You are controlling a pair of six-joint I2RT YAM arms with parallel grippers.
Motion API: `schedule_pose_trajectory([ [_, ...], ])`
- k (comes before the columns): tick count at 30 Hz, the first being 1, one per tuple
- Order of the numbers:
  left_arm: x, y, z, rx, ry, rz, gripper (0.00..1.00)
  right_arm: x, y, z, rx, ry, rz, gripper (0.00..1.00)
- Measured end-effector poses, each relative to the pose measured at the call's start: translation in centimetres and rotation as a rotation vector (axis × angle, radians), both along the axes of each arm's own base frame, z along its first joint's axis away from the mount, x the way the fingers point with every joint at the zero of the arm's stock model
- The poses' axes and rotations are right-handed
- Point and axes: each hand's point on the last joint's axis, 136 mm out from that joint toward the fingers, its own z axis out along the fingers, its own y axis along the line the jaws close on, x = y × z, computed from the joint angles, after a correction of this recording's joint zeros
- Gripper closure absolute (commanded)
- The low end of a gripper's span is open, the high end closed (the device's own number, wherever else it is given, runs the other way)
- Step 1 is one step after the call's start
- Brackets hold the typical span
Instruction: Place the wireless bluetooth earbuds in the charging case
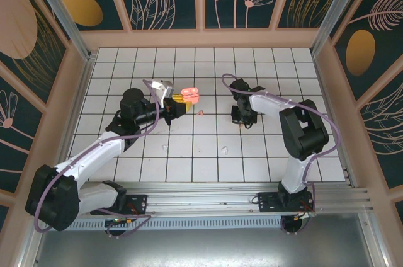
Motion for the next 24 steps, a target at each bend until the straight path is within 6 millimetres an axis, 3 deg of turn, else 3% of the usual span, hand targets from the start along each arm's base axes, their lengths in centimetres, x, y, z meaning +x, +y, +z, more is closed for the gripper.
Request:
schedule_pose_trajectory([
  [10, 0.0, 0.0, 0.0, -0.001, 0.001, -0.003, 0.98, 0.7, 0.0, 4.1, 0.006, -0.120, 0.003, 0.87],
  [24, 0.1, -0.1, -0.4, -0.005, 0.008, -0.002, 0.98, 1.2, 0.5, 3.8, 0.024, -0.134, 0.010, 0.87],
])
